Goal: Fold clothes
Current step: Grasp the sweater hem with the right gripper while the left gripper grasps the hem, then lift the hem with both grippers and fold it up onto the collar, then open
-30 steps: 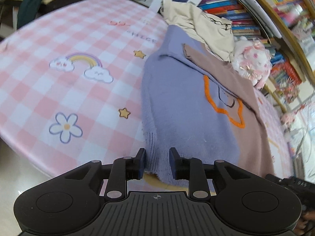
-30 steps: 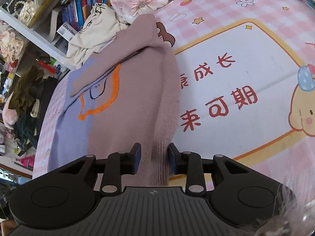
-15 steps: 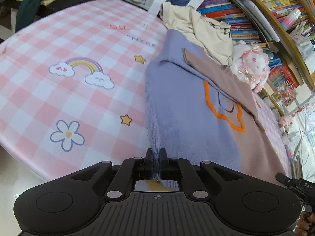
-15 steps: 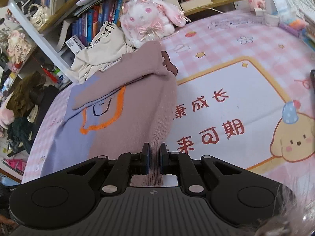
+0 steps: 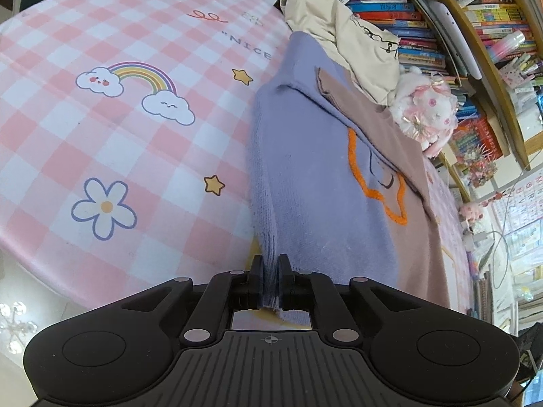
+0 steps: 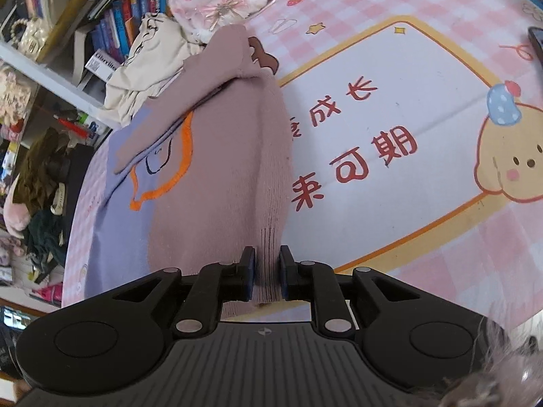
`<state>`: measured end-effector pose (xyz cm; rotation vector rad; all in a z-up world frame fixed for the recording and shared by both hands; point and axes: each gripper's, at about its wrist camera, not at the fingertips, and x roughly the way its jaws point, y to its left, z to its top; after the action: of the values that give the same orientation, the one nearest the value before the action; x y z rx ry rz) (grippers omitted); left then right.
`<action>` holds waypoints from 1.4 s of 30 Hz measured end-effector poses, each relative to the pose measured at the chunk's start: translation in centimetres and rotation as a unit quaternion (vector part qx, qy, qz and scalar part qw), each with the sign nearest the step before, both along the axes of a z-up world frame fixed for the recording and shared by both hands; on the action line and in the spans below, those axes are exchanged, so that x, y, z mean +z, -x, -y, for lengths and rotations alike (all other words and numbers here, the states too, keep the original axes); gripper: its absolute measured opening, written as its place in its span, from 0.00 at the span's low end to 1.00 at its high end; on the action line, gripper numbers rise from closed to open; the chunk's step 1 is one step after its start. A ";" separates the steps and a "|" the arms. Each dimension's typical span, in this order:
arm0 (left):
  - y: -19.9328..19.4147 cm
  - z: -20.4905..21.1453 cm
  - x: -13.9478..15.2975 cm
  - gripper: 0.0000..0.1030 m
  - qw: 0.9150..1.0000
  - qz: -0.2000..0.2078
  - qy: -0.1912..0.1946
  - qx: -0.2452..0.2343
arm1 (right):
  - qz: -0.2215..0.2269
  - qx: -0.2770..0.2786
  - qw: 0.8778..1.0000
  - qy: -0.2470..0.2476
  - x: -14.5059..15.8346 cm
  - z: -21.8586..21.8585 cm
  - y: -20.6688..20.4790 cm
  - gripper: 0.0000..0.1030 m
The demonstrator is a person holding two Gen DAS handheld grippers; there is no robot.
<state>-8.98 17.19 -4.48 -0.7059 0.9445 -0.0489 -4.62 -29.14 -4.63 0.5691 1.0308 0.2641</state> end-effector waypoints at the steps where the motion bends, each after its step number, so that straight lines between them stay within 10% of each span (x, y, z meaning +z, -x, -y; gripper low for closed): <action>1: 0.0 0.0 0.0 0.05 1.000 0.000 0.002 0.000 | 0.001 0.003 1.000 0.004 0.0 -0.1 0.0 0.11; 28: 10.0 1.9 -0.1 0.04 0.998 -0.028 0.052 -0.005 | -0.050 0.047 0.997 -0.018 0.4 5.5 8.8 0.07; 42: 3.6 0.5 5.6 0.04 0.981 0.138 0.120 0.065 | 0.079 0.001 0.977 -0.197 7.3 7.5 1.9 0.07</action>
<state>-12.54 16.67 1.07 -0.9554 0.6305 -0.1436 -6.55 -36.62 2.70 0.8899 0.8278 0.5152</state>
